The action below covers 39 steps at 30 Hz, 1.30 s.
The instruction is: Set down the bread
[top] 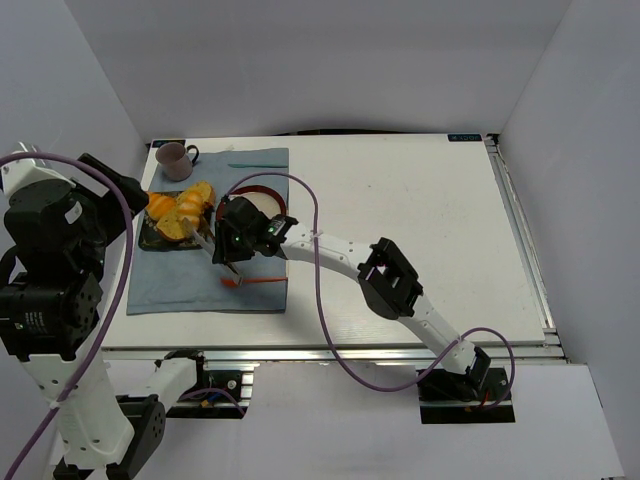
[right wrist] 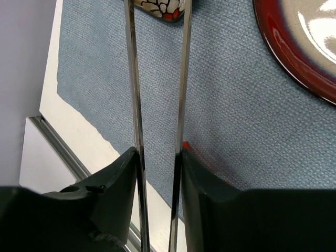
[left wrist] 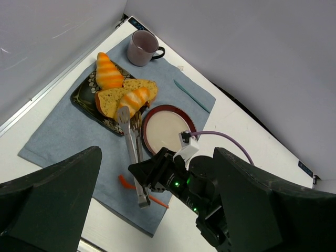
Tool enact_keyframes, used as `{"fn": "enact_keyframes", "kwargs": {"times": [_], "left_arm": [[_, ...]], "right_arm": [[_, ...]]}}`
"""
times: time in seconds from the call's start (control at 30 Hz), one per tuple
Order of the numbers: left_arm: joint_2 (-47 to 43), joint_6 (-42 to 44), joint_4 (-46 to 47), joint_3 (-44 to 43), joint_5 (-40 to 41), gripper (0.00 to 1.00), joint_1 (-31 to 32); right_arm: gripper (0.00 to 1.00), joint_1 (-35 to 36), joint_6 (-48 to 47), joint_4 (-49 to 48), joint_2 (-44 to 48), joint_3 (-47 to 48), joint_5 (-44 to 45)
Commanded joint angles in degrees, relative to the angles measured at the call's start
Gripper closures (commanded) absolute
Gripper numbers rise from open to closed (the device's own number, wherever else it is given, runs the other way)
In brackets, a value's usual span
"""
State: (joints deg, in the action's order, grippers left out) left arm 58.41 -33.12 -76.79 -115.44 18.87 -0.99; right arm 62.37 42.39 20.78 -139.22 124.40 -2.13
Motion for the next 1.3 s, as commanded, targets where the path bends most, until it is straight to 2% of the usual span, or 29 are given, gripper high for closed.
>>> {"fn": "enact_keyframes", "kwargs": {"times": [0.0, 0.03, 0.07, 0.13, 0.2, 0.6, 0.73, 0.87, 1.03, 1.27], "left_arm": [[-0.5, -0.5, -3.8, 0.9, -0.4, 0.02, 0.1], [-0.7, -0.8, -3.8, 1.4, -0.4, 0.02, 0.1], [-0.8, -0.9, -3.6, 1.7, -0.4, 0.02, 0.1], [-1.2, -1.2, -3.0, 2.5, -0.4, 0.02, 0.1], [-1.5, -1.4, -2.2, 2.6, -0.4, 0.02, 0.1], [-5.3, -3.1, 6.0, 6.6, 2.1, 0.02, 0.1], [-7.3, -3.5, 9.5, 9.6, 2.8, 0.02, 0.1], [-9.5, -4.7, 12.4, 13.5, 3.5, 0.02, 0.1], [-10.0, -5.5, 13.5, 15.8, 2.0, 0.02, 0.1], [-9.5, -5.5, 12.8, 15.2, 2.0, 0.02, 0.1]], "right_arm": [[0.68, -0.2, -0.4, -2.3, 0.3, 2.5, -1.2], [0.73, -0.2, -0.6, -2.4, 0.5, 2.3, -1.2], [0.83, -0.2, -0.8, -2.4, 0.8, 2.3, -1.4], [0.94, -0.2, -1.6, -2.0, 1.8, 2.2, -1.3], [1.00, -0.1, -2.3, -1.9, 3.9, 1.8, -1.2], [1.00, -0.8, -7.3, 5.1, 20.4, -2.6, -3.7], [1.00, -4.2, -7.5, 5.1, 27.4, -14.7, -5.4], [1.00, -9.8, -9.0, 4.7, 33.3, -21.9, -8.1], [1.00, -11.3, -13.2, 7.4, 33.8, -24.1, -7.7], [1.00, -14.4, -12.8, 5.8, 31.2, -26.8, -9.8]]}}
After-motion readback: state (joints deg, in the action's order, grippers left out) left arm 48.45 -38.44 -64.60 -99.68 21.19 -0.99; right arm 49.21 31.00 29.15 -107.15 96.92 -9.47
